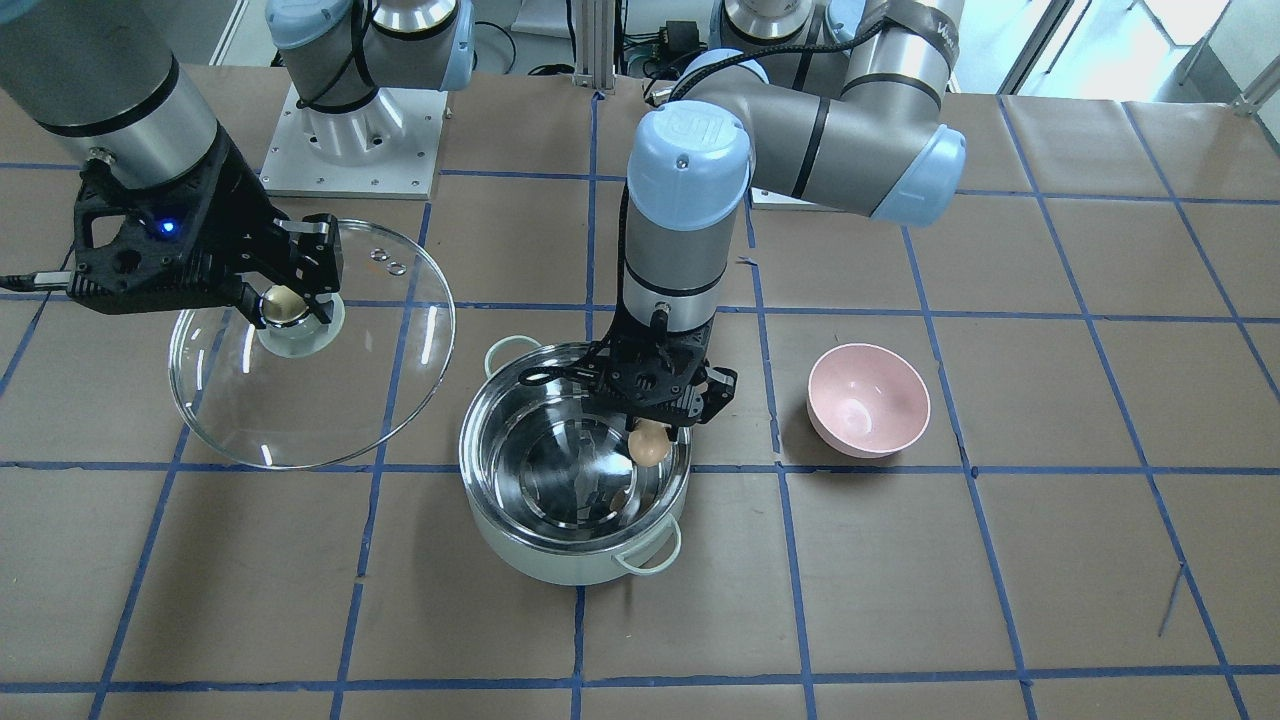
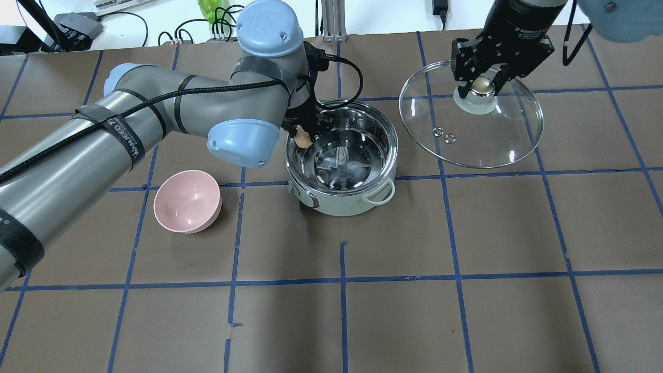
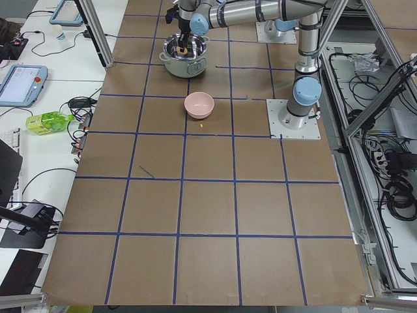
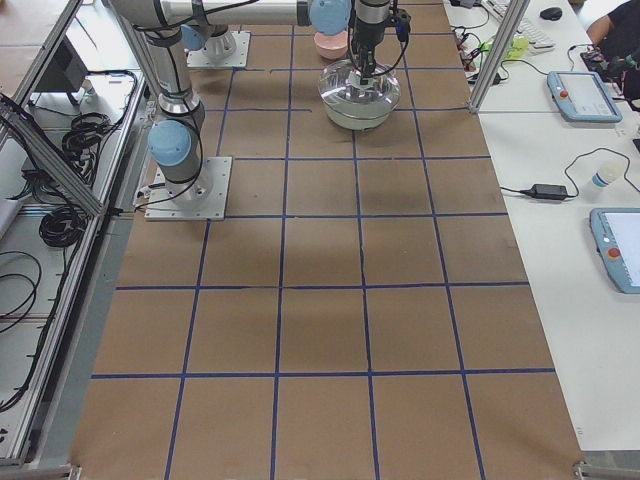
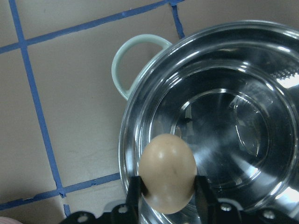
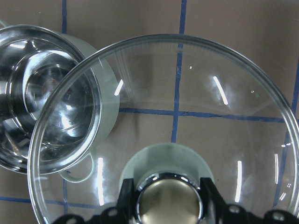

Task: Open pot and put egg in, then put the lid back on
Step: 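Carry the egg over the open pot and release it with the left gripper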

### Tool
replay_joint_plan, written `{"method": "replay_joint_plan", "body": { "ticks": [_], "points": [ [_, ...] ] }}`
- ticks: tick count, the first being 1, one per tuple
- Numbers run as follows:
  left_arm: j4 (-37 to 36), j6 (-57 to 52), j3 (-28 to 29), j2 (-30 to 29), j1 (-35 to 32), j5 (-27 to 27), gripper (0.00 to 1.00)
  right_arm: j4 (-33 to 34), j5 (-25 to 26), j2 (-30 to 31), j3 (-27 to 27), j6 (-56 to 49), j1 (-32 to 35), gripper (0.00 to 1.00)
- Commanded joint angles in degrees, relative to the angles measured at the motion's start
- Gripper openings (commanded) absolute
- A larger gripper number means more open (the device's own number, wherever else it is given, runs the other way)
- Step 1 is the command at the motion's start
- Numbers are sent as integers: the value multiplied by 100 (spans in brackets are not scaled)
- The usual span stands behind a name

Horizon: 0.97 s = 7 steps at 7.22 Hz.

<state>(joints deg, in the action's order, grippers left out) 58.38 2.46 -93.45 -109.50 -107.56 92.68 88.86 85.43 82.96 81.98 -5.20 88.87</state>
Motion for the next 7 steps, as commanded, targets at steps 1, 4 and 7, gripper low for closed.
{"method": "replay_joint_plan", "body": {
  "ticks": [1,4,7],
  "points": [
    [-247,26,-50,-194,-11,22,30,0,-9,9,20,1,25,26],
    [-239,-35,-24,-28,15,40,100,8,-9,9,20,1,16,26],
    [941,-44,73,812,1048,-196,100,122,-9,-43,-16,228,95,26]
  ]
}}
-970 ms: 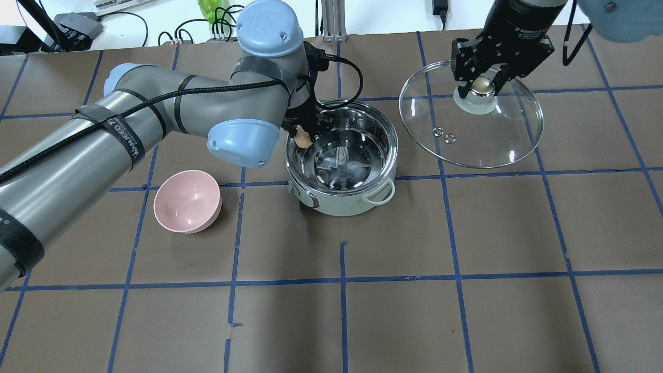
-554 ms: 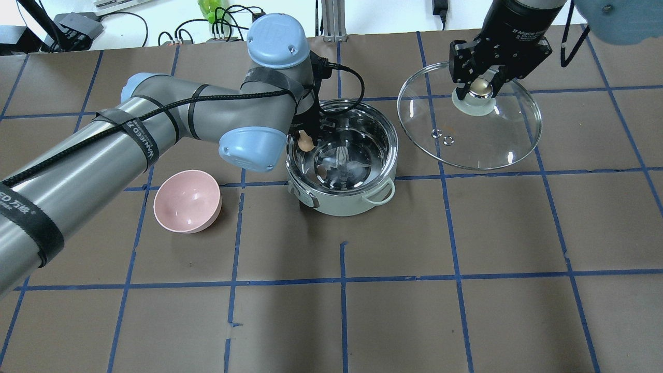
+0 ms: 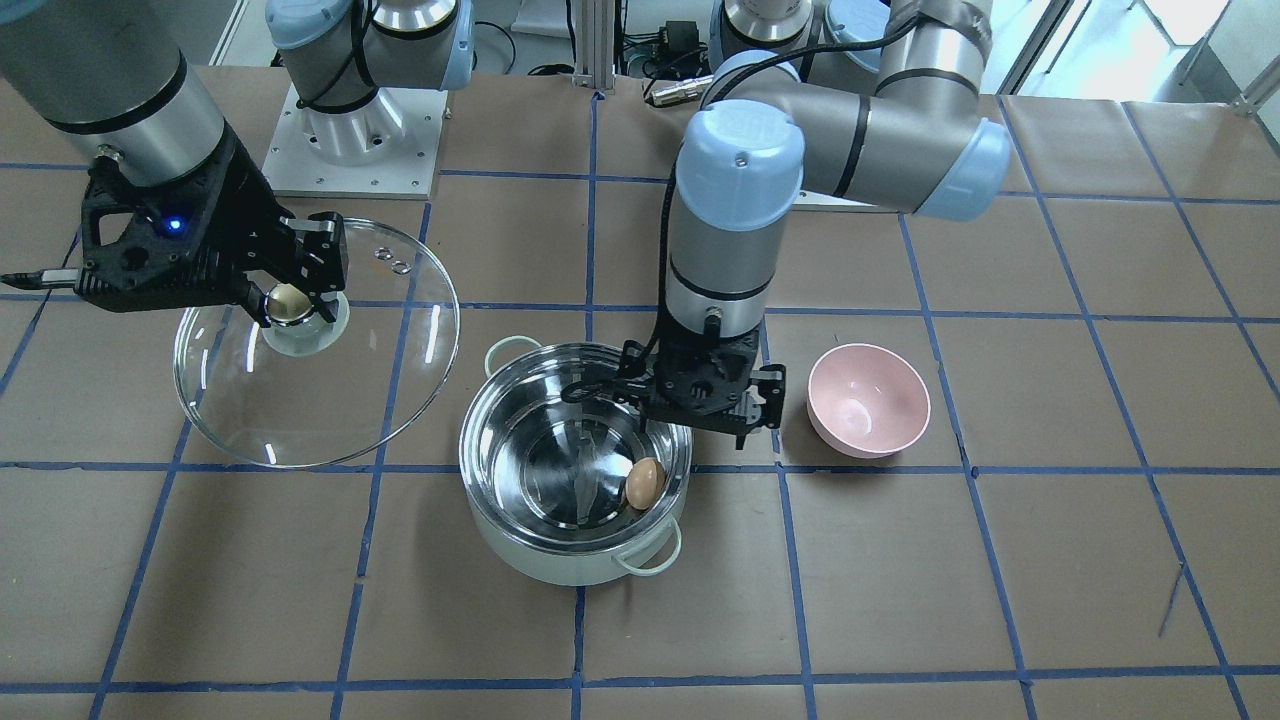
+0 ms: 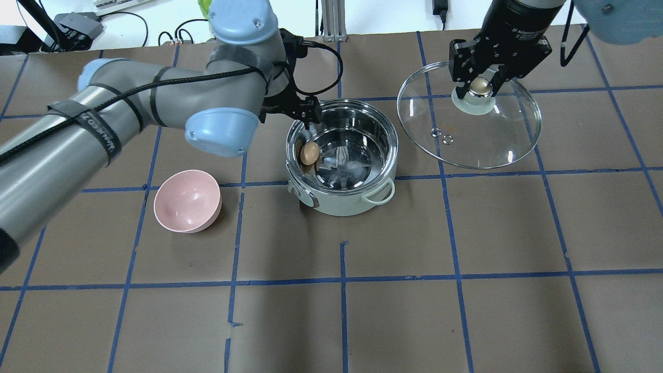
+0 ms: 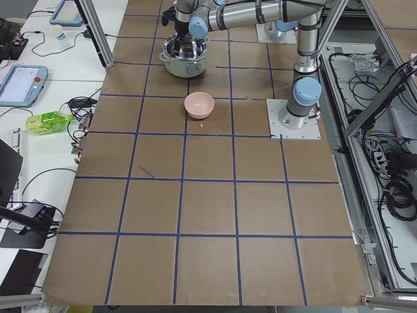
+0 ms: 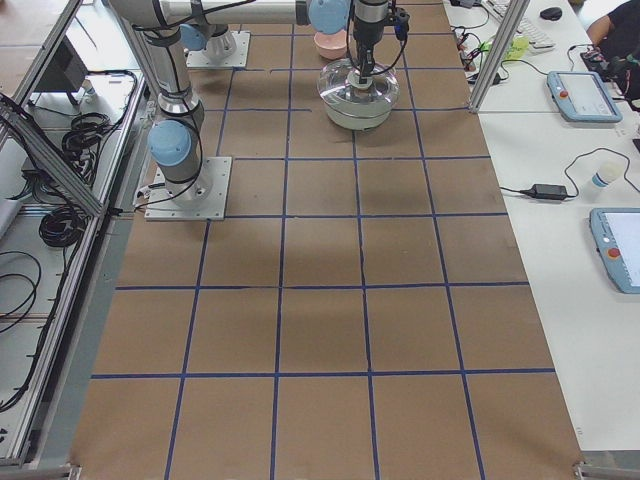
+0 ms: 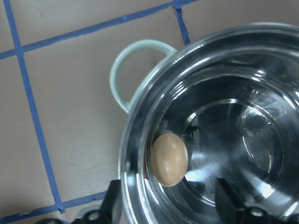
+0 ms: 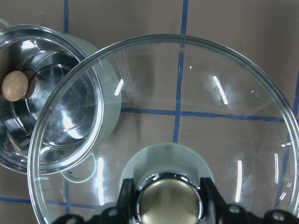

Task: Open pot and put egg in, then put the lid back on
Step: 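Carry the egg over the open pot and release it with the left gripper, then move the lid back over the pot with right gripper while left gripper withdraws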

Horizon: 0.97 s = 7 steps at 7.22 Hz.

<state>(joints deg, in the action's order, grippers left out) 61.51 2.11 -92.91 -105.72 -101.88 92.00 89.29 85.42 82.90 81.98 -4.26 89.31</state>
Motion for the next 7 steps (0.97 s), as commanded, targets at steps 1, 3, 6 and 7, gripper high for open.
{"method": "replay_joint_plan", "body": {
  "ticks": [1,3,6,7],
  "points": [
    [1452,-9,27,847,920,-277,100,324,-25,-159,-24,580,304,26],
    [2520,-375,27,1542,1581,-279,100,1376,123,-772,-41,1940,1277,26],
    [2797,-290,62,1792,1409,-200,100,2001,712,-1433,-68,2911,2186,26],
    [2771,-316,-42,1783,1216,-8,98,2048,696,-1461,-85,2957,2196,26]
  ]
}}
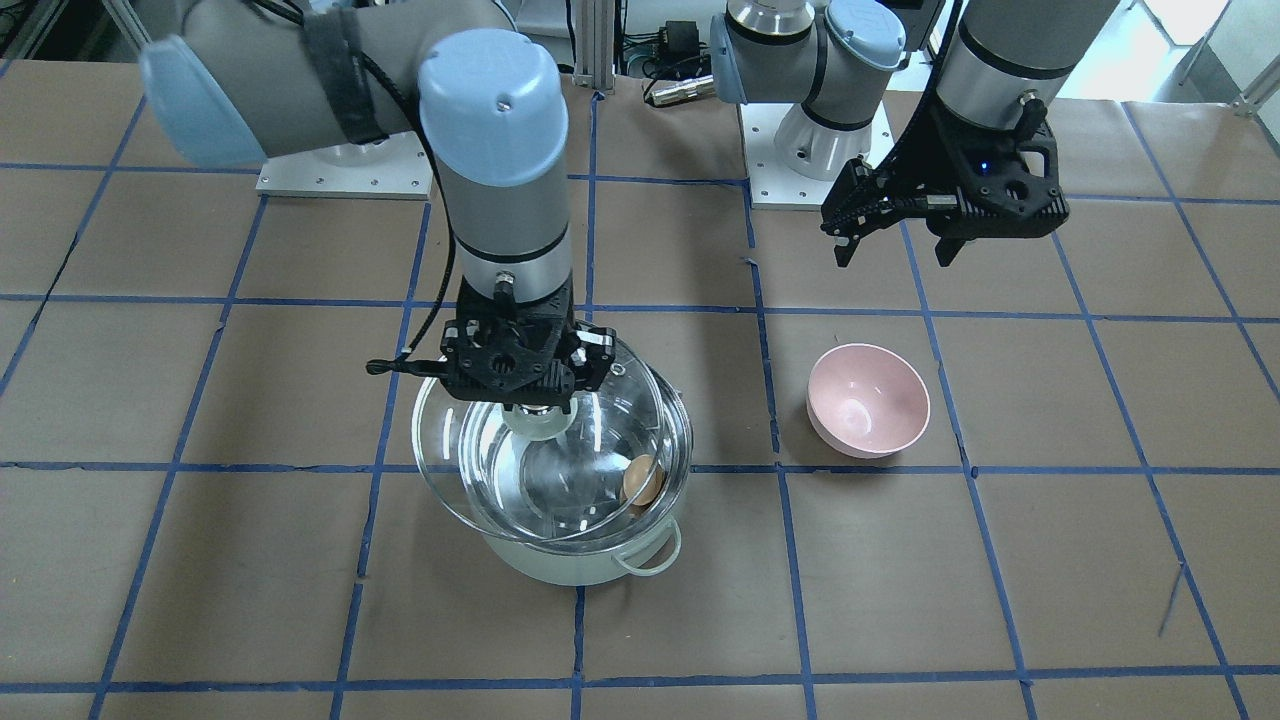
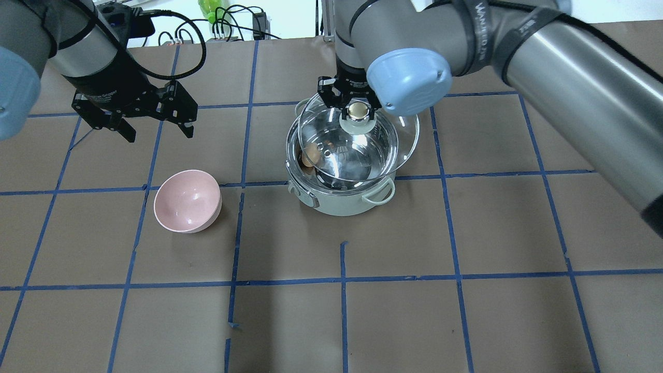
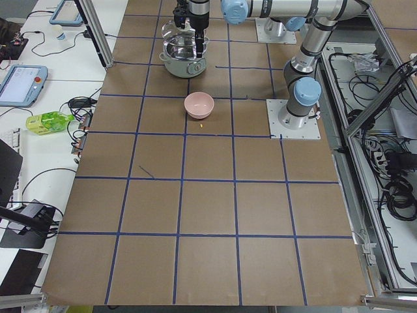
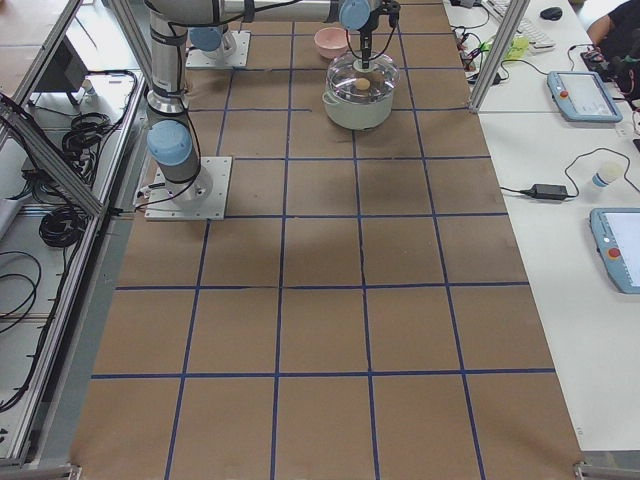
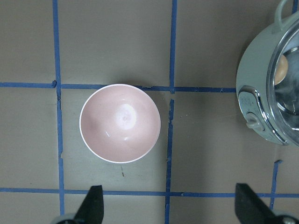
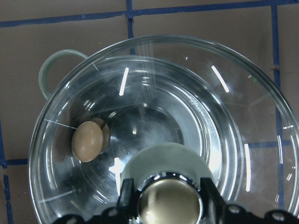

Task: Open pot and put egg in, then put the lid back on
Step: 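Move the lid back over the pot with right gripper while left gripper withdraws, then lower the glass lid onto the pot with the right gripper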

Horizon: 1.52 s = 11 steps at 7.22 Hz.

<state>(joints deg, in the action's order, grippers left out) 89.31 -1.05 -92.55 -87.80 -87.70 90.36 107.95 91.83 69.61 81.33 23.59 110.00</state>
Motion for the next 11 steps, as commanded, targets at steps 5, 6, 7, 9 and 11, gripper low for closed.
{"method": "replay_joint_plan", "body": {
  "ticks": [5,6,7,9,11],
  "points": [
    [-45,-88,-18,70,-186,567,98,182,-236,-237,-21,-223,127,26],
    [-28,-98,-26,96,-73,614,98,182,-166,-246,-38,-406,118,26],
    [-45,-28,-105,105,-98,570,98,182,-174,-254,-47,-425,101,26],
    [-54,-89,-105,105,-28,421,98,191,-183,-272,-3,-426,101,26],
    [-54,-80,-105,105,-37,429,98,191,-174,-272,14,-425,101,27]
  ]
}}
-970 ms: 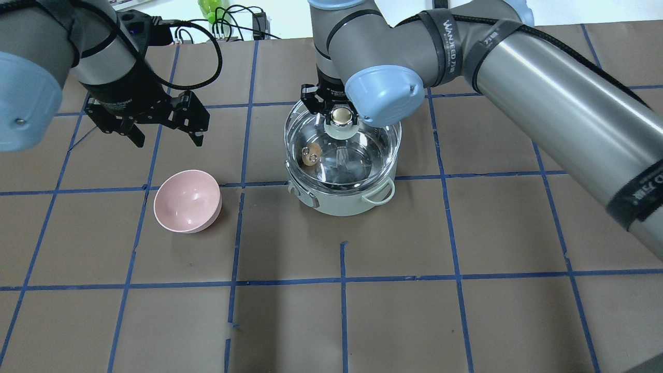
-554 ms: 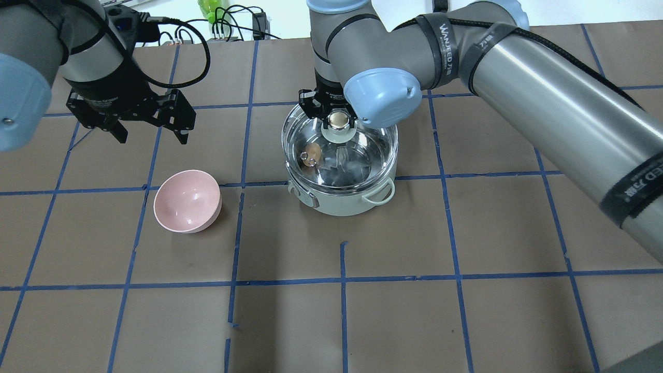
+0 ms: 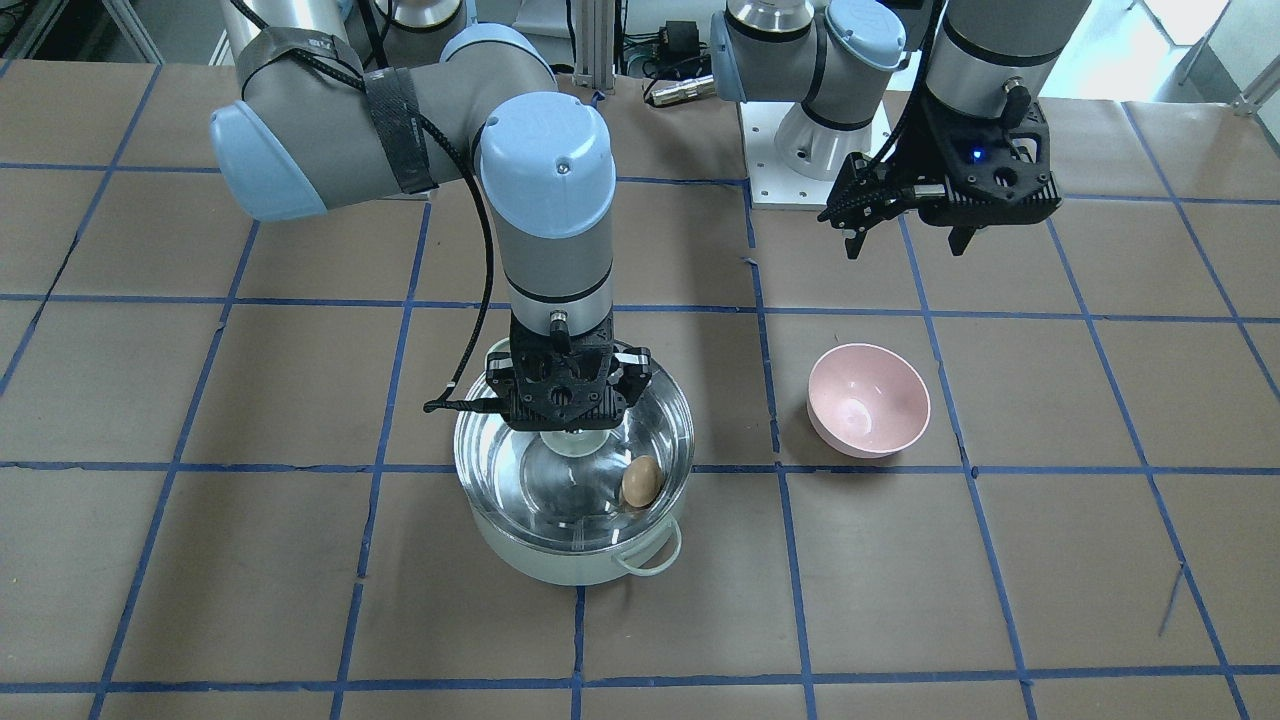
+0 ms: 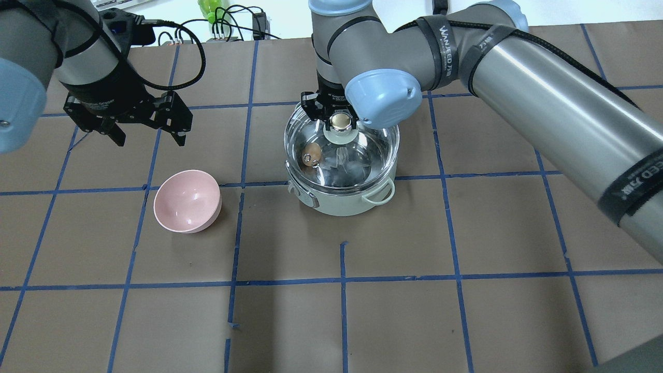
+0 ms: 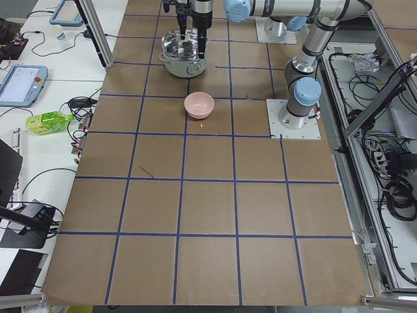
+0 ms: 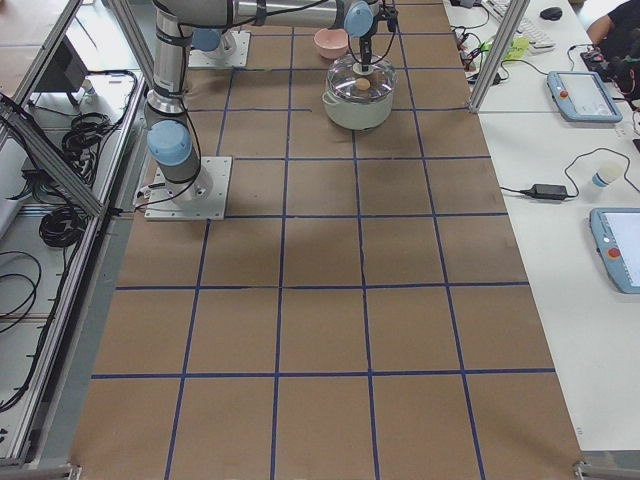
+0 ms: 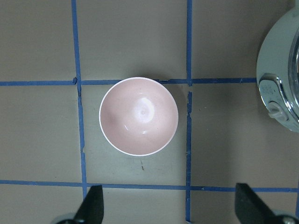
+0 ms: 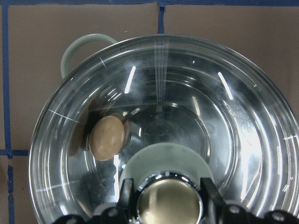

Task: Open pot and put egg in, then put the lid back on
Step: 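Lower the glass lid onto the pot with the right gripper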

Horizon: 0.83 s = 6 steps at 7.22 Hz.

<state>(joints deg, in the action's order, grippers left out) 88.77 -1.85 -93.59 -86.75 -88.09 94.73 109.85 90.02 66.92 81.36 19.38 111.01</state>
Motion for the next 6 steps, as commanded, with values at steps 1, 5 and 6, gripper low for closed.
{"method": "replay_joint_plan", "body": {
  "ticks": [1,5,6],
  "points": [
    [-1,-8,-2,1,3,-8,98,10,7,-12,3,-5,-1,27],
    [-27,-8,-2,1,-6,1,98,273,16,-127,3,-22,-1,28],
    [-27,-8,-2,1,3,1,98,273,24,-127,12,-31,-1,28]
  ]
}}
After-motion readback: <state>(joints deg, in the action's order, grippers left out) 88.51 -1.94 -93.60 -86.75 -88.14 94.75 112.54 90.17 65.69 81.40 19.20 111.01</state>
